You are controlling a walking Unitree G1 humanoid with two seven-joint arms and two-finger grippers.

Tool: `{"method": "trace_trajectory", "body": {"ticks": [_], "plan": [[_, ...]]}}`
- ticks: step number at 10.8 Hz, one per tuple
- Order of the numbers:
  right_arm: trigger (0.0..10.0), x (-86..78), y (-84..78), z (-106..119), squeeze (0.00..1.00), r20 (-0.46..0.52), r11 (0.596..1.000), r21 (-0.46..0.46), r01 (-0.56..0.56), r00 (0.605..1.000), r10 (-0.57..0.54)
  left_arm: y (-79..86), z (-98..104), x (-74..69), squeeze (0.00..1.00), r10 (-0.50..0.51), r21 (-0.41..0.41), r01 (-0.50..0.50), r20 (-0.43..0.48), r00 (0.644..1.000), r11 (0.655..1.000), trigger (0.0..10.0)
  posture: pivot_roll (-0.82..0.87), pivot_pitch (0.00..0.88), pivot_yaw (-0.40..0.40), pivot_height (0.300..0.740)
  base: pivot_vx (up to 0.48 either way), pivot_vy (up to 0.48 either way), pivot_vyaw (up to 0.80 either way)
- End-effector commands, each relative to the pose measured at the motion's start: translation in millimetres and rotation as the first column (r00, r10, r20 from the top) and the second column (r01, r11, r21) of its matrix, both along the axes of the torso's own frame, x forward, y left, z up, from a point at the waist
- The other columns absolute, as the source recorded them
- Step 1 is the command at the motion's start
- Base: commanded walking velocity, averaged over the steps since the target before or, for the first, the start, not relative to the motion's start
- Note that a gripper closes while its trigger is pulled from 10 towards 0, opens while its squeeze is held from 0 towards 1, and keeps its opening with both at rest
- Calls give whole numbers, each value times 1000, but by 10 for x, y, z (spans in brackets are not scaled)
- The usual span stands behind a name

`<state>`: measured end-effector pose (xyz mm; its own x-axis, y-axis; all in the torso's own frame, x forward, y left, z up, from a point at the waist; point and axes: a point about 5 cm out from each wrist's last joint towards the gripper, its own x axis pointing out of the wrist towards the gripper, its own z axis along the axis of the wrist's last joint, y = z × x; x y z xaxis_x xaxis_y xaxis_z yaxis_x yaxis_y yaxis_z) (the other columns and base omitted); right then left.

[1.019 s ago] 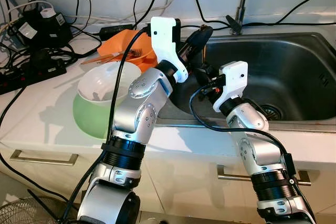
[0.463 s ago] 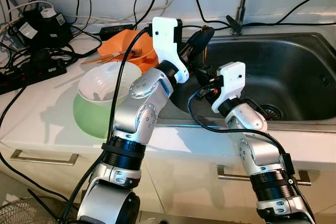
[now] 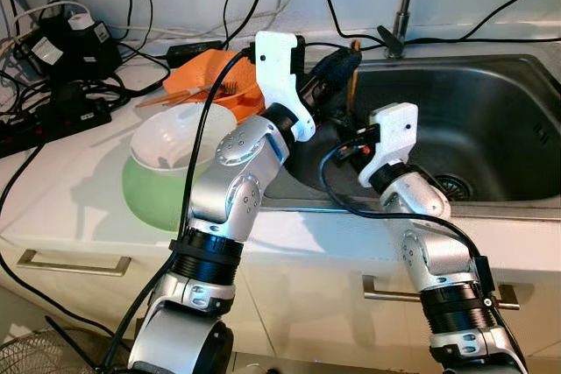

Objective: Kitchen organization

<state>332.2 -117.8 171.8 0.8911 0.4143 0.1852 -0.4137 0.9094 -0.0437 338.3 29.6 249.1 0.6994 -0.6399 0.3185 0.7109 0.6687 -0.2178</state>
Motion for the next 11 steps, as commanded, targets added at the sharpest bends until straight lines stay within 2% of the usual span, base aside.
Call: {"method": "trace_trajectory", "body": {"ticks": [1, 2, 3, 4, 6, 7, 8, 9, 10, 11], "plan": [[0, 33, -1, 101, 0, 33, 1000, 22, 7, 999, -8, 90, 52, 0, 1000, 21, -7, -21, 18, 1000, 1000, 10000, 14, 0, 140, 740, 0, 0, 0], [0, 52, -48, 92, 0, 29, 999, 18, 35, 999, -35, 150, 89, -3, 1000, 26, 1, -26, 36, 999, 1000, 10000, 14, 0, 141, 740, 0, 0, 0], [0, 77, -113, 77, 0, 22, 998, 10, 69, 997, -69, 206, 103, 0, 0, 35, 18, -36, 46, 998, 999, 10000, 19, 0, 139, 740, 0, 0, 0], [0, 97, -165, 65, 0, 16, 996, 6, 94, 995, -94, 251, 105, 5, 0, 44, 33, -46, 50, 998, 998, 10000, 20, 0, 138, 740, 0, 0, 0], [0, 224, -477, -34, 0, -45, 966, -44, 255, 965, -257, 420, -96, -10, 0, 31, 202, -29, -7, 1000, 979, 10000, 28, 0, 134, 740, 0, 0, 0], [0, 262, -580, -37, 0, -52, 951, -55, 304, 950, -307, 425, -241, -38, 0, 10, 274, 8, -63, 998, 962, 10000, 30, 0, 133, 740, 0, 0, 0], [0, 273, -604, -26, 0, -50, 949, -62, 309, 949, -313, 413, -293, -59, 0, -3, 301, 27, -79, 997, 953, 10000, 31, 0, 131, 740, 0, 0, 0], [10000, 324, -688, -10, 0, -62, 932, -99, 347, 933, -354, 358, -442, -119, 0, -39, 362, 83, -125, 991, 928, 10000, 29, 0, 127, 740, 0, 0, 0], [10000, 400, -781, -9, 0, -91, 910, -146, 388, 911, -403, 299, -609, -168, 0, -54, 404, 128, -189, 980, 906, 10000, 29, 0, 127, 740, 0, 0, 0], [10000, 445, -799, -37, 0, -115, 901, -188, 390, 902, -415, 270, -666, -192, 0, -64, 416, 151, -217, 974, 897, 10000, 27, 0, 124, 740, 0, 0, 0]]}}
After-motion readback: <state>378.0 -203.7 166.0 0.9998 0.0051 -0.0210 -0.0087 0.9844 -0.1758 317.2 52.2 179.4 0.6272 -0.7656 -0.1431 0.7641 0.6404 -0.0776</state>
